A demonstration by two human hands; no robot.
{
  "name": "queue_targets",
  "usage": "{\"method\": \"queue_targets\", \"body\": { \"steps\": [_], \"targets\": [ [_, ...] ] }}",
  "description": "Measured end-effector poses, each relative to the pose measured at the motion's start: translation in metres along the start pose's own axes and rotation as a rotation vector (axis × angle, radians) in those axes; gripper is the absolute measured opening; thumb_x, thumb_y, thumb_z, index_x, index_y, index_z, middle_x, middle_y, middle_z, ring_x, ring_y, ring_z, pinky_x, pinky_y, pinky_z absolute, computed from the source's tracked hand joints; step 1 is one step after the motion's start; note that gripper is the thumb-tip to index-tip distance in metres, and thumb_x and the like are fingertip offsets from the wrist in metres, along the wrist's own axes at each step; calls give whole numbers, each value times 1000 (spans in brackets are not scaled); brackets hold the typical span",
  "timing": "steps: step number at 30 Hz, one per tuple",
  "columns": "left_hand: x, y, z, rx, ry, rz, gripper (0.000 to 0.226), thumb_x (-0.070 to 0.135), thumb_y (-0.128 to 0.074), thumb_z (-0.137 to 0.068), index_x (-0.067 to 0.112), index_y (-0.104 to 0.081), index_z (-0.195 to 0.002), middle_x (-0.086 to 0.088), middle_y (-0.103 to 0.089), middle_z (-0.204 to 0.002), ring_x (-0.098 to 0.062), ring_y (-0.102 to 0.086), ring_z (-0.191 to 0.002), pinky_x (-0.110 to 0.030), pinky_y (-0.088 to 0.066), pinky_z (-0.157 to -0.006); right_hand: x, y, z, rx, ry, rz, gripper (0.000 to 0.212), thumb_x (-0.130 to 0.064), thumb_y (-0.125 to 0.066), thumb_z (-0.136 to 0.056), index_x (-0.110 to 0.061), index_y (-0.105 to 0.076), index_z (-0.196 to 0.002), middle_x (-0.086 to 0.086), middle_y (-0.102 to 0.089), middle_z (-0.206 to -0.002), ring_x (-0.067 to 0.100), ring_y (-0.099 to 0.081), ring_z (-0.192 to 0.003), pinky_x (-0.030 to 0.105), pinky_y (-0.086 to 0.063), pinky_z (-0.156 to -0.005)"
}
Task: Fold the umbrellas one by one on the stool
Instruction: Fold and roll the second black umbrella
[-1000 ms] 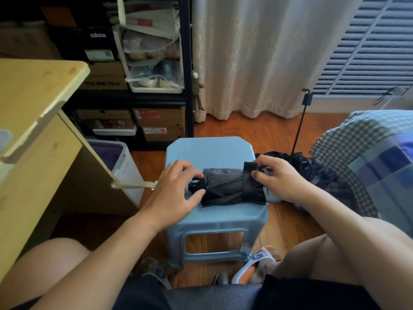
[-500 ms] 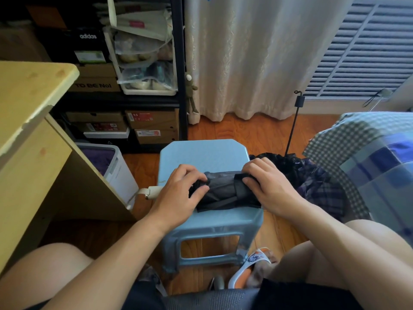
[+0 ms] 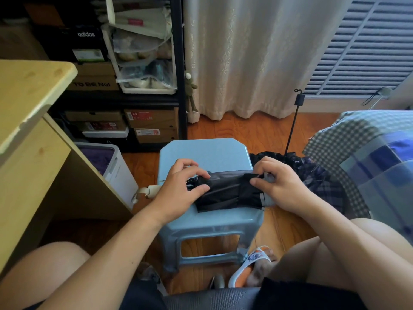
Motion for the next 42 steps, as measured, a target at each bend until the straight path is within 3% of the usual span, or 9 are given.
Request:
{"method": "queue_targets", "body": {
  "steps": [5, 12, 15, 21, 24, 27, 33, 38, 42],
  "targets": [
    [1, 2, 1, -18, -9, 7, 24, 25, -75, -92, 45, -67, -102, 13, -42, -131, 10, -39, -126, -9, -28, -102, -3, 2, 2, 15, -1, -76, 32, 2, -77, -86, -19, -56, -72, 4, -61, -91, 16, -57, -87, 24, -43, -82],
    [2, 2, 3, -25, -22, 6, 19, 27, -78, -90, 40, -68, -100, 14, -41, -133, 1, -40, -129, -18, -31, -106, -11, 8, 6, -9, 57, -117, 25, 3, -77, -84, -7, -59, -71, 7, -59, -90, 20, -58, -87, 24, -45, -82],
    [1, 1, 0, -27, 5, -42, 16, 30, -77, -90, 35, -63, -98, 13, -42, -133, -4, -42, -127, -20, -31, -107, -16, 9, 9, -7, 94, -93, 19, -7, -74, -81, -5, -58, -70, 6, -59, -90, 21, -58, -87, 24, -46, -80],
    [6, 5, 2, 13, -52, -2, 17, 18, -77, -89, 25, -64, -82, 14, -51, -122, 11, -46, -119, 1, -28, -95, -9, 7, 5, 16, 63, -115, 19, -9, -72, -80, -10, -56, -70, 6, -59, -90, 22, -58, -87, 27, -46, -79],
    [6, 7, 6, 29, -71, 51, 15, 17, -76, -90, 24, -68, -80, 13, -52, -125, 2, -50, -121, -1, -31, -95, -4, 7, 4, 12, 30, -143, 30, 1, -75, -83, -18, -57, -69, 3, -59, -91, 19, -57, -88, 25, -45, -79],
    [7, 10, 8, 57, -84, 75, 15, 17, -76, -91, 26, -70, -80, 11, -50, -130, -1, -49, -123, -2, -32, -97, -4, 8, 3, 35, 16, -213, 40, -2, -73, -83, -34, -55, -66, -3, -58, -90, 16, -57, -88, 23, -46, -80],
    [2, 10, 7, 93, -70, 87, 16, 23, -79, -88, 28, -64, -91, 11, -50, -129, -4, -49, -128, -23, -38, -108, -4, 8, 3, 35, 11, -199, 38, -6, -73, -83, -36, -56, -66, -6, -59, -91, 15, -58, -90, 23, -47, -81],
    [-2, 8, 12, 162, -68, -39, 18, 25, -82, -85, 21, -65, -79, 7, -51, -119, 4, -47, -122, -3, -29, -100, -4, 8, 3, 42, -13, -199, 29, -15, -71, -79, -35, -56, -64, -5, -58, -91, 17, -58, -90, 25, -47, -81],
    [-2, 8, 16, 217, -75, -68, 14, 25, -82, -84, 22, -70, -79, 5, -52, -117, 2, -48, -118, -7, -33, -100, -1, 8, 2, 54, -34, -198, 31, -15, -71, -78, -37, -55, -63, -6, -58, -90, 17, -57, -88, 35, -46, -81]
  ]
}}
Point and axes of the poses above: each hand's wrist, its own z-axis away from the middle knuckle, its own y-axis out of the back of the hand, x = y × z, the point moved 6 cm from there along -z, towards the middle knuckle
